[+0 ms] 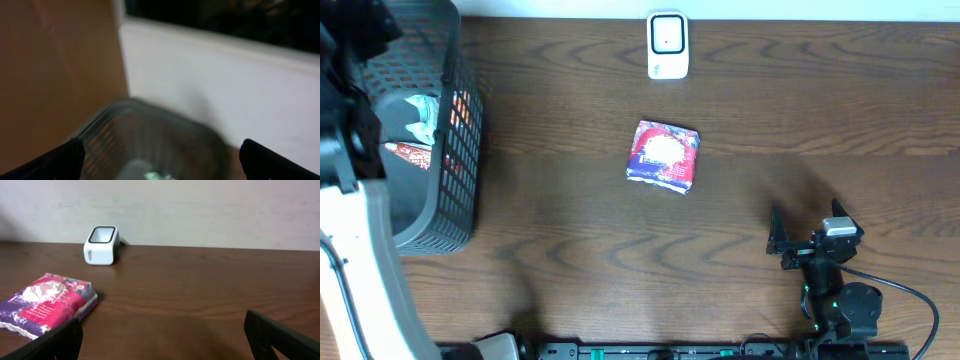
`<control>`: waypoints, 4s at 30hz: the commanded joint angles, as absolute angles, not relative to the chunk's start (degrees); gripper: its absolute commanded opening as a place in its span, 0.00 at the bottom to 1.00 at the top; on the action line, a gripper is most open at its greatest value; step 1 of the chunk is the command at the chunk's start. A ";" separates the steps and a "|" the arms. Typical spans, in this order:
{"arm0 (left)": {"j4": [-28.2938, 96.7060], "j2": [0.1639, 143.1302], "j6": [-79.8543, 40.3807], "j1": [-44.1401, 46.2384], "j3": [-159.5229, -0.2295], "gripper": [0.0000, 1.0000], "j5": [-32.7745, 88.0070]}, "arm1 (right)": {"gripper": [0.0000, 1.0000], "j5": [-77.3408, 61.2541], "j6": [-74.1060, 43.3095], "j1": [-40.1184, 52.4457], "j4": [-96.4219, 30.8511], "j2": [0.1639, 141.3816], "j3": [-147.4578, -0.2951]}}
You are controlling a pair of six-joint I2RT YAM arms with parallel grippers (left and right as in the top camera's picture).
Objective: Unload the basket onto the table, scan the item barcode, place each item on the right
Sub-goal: 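Return the left gripper to the basket above the orange snack bar, then grasp the orange-red snack bar with the left gripper and lift, then carry the snack bar past the scanner and place it beside the pink pack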
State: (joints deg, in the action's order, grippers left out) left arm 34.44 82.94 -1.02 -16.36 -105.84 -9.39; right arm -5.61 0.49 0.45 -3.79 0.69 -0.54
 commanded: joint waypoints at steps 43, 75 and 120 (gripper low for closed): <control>59.92 127.13 -25.78 -25.23 -105.41 0.87 -11.42 | 0.99 -5.50 0.91 0.08 -3.86 0.38 -0.32; 59.88 116.11 -23.70 -25.32 -103.31 0.07 -11.42 | 0.99 -5.50 0.91 0.08 -3.88 0.38 -0.32; 56.80 101.45 -6.17 15.99 -103.24 0.07 9.76 | 0.99 -5.50 0.91 0.08 -3.86 0.38 -0.32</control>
